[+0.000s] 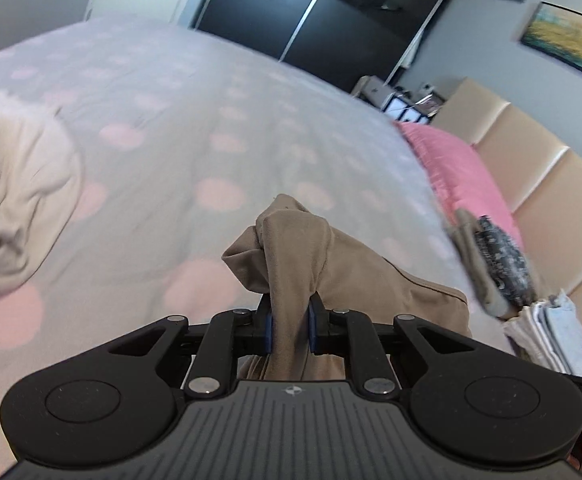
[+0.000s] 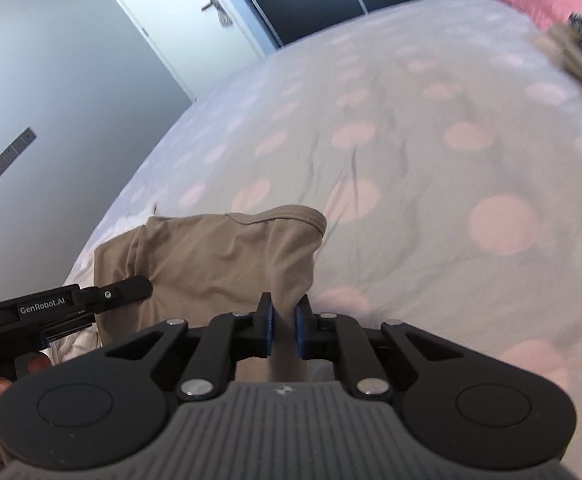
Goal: Fold clothes
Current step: 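Carry the folded tan top with both tools toward the clothes stack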
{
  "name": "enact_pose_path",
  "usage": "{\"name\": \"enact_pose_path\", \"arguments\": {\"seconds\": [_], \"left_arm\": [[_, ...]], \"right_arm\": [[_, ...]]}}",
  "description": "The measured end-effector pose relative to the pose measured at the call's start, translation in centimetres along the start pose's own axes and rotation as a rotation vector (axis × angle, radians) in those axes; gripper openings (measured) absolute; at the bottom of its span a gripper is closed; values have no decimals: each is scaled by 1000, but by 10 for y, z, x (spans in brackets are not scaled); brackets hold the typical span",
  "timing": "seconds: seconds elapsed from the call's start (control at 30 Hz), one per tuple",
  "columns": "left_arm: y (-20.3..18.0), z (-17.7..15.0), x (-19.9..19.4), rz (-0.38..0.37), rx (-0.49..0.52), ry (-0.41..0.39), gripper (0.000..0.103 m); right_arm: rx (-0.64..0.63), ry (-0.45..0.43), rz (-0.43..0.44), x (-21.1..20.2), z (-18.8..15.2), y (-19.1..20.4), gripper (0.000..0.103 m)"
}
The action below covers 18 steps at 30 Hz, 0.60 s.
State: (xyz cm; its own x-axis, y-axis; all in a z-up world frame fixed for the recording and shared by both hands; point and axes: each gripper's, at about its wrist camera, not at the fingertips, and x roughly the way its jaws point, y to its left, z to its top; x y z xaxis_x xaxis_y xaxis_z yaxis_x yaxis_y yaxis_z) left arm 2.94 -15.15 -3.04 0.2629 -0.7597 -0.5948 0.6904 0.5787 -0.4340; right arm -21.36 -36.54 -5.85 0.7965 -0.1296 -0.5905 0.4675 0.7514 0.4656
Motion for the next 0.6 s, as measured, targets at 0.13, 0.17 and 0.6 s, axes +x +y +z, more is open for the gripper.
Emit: {"name": "enact_pose_path", "arguments": {"seconds": [0.13, 0.17, 0.6], "left_arm": [[-59, 20, -1, -68, 91, -27, 13], [-75, 25, -1, -86, 115, -33, 13], [-319, 69, 34, -373, 498, -64, 13]], "right_arm": [[-16, -101, -56, -49, 15, -5, 12], [-16, -130, -72, -62, 19, -8, 12], [114, -475, -265, -234, 72, -102, 12]]}}
